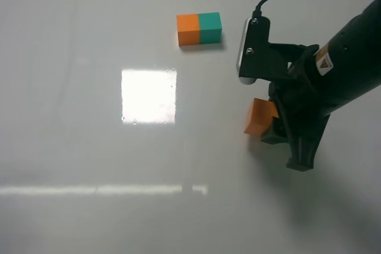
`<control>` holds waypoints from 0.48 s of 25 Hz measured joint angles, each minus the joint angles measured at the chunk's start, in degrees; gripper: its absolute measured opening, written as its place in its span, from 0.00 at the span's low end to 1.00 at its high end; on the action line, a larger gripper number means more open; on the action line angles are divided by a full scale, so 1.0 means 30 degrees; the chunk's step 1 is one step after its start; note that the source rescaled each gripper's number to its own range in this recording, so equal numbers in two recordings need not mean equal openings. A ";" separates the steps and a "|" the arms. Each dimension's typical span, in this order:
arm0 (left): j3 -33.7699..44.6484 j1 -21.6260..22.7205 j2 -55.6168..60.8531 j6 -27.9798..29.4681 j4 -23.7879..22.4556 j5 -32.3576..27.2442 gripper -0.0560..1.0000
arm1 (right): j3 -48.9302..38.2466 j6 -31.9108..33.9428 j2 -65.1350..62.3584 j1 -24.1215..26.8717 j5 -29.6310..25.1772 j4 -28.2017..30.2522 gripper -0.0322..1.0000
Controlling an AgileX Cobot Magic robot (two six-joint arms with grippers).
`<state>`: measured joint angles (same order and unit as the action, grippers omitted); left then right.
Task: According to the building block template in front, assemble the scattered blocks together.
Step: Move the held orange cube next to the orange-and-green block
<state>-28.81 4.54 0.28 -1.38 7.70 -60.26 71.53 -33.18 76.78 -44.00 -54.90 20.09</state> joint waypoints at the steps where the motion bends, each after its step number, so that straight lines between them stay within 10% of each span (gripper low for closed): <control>1: 0.0000 0.0000 0.0000 0.0000 0.0000 0.0000 0.05 | 0.0506 0.0000 0.0497 -0.0689 -0.0100 0.0443 0.03; 12: 0.0000 0.0000 0.0000 0.0000 0.0000 0.0000 0.05 | 0.5143 -0.1199 0.4889 -0.2597 -0.0107 0.1433 0.03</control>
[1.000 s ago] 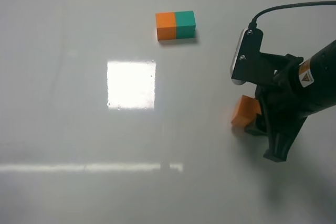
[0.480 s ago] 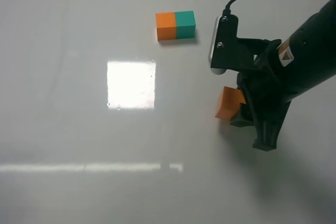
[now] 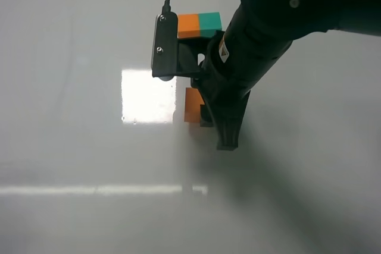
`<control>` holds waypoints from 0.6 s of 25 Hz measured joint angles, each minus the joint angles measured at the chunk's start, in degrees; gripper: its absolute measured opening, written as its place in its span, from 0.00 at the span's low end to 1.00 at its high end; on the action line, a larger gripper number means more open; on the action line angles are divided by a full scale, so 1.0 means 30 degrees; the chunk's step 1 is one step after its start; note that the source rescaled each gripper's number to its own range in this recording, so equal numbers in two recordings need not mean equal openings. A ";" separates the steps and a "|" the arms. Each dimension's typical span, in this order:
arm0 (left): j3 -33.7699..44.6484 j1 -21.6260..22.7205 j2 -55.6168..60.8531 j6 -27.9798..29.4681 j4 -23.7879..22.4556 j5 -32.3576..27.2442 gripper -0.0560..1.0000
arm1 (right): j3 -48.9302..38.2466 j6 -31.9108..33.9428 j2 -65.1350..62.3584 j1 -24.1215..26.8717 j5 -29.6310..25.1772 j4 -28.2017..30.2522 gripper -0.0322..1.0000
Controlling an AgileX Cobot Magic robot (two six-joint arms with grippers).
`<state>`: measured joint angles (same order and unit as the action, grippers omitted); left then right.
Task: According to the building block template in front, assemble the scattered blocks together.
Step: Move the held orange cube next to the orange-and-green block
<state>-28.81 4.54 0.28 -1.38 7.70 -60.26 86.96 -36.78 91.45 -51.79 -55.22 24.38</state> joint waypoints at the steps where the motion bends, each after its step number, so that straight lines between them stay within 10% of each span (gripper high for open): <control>1: 0.0000 0.0000 0.0000 0.0000 0.0000 0.0000 0.05 | 0.0020 -0.0068 0.0131 0.0042 0.0129 0.0019 0.03; 15: 0.0000 0.0000 0.0000 0.0020 0.0000 -0.0006 0.05 | 0.0020 -0.0457 0.0881 0.0425 0.0328 0.0100 0.03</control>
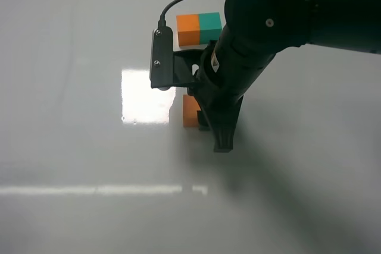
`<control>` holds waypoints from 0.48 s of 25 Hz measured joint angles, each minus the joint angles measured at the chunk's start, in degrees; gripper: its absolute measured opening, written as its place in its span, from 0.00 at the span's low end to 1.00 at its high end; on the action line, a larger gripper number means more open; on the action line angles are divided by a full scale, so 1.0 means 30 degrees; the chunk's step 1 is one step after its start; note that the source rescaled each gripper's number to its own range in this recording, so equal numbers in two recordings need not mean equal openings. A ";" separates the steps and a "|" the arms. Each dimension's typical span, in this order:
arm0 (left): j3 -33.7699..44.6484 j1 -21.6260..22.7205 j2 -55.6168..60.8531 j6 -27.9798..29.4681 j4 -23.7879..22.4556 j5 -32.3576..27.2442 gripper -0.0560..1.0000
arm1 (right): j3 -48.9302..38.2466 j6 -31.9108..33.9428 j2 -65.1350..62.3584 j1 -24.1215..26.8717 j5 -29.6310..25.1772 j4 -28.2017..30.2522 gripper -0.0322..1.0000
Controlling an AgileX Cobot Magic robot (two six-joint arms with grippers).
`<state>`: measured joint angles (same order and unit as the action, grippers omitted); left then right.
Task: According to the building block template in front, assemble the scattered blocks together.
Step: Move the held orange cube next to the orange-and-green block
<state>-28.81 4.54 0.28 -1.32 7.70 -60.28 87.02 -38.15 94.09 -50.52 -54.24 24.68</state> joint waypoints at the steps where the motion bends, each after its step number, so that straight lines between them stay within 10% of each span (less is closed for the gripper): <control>1: 0.0000 0.0000 0.0000 0.0000 0.0000 0.0000 0.05 | 0.0000 0.0024 0.0000 0.0000 0.0000 0.0000 0.03; 5: 0.0000 0.0000 0.0000 0.0000 0.0000 0.0000 0.05 | 0.0000 0.0222 0.0000 0.0000 0.0043 0.0000 0.11; 12: 0.0000 0.0000 0.0000 0.0000 0.0000 0.0000 0.05 | 0.0014 0.0153 -0.0092 0.0000 -0.0124 -0.0240 0.71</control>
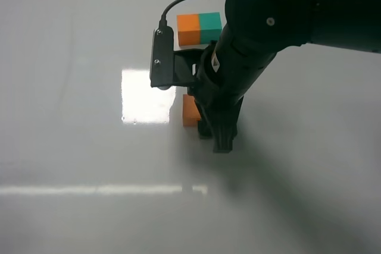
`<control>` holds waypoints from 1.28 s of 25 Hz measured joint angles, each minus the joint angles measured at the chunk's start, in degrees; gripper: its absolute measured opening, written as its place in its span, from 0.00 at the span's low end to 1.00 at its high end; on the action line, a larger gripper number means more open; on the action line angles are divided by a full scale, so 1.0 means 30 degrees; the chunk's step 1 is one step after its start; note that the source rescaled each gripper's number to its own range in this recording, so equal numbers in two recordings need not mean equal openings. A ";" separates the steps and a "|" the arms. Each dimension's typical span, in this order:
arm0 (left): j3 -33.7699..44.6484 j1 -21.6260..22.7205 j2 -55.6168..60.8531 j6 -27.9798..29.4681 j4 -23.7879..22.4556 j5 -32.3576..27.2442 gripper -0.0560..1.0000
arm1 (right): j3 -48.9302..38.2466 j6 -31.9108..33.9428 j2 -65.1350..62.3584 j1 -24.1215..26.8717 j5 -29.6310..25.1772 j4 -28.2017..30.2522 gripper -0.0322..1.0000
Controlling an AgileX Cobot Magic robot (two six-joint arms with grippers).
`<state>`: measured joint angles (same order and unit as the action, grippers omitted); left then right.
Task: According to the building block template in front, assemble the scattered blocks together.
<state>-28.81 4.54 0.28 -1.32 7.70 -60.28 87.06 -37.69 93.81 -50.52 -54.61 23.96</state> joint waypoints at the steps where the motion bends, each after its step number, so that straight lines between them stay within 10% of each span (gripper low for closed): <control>1: 0.0000 0.0000 0.0000 0.0000 0.0000 0.0000 0.05 | 0.0000 -0.0048 -0.0124 0.0000 -0.0016 -0.0085 0.77; 12: 0.0000 0.0000 0.0000 0.0000 0.0000 0.0000 0.05 | 0.0000 0.0445 -0.4403 0.0621 -0.0056 -0.3249 0.86; 24: 0.0000 0.0000 0.0000 0.0000 0.0000 0.0000 0.05 | -0.0168 0.5749 -0.7251 1.2310 -0.1530 -0.7327 0.86; 32: 0.0000 0.0000 0.0000 0.0000 0.0000 0.0000 0.05 | -0.5727 1.1029 -1.1338 1.7995 -0.2416 -0.7480 0.86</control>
<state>-28.81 4.54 0.28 -1.32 7.70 -60.28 69.88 -4.60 59.80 3.46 -61.86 1.52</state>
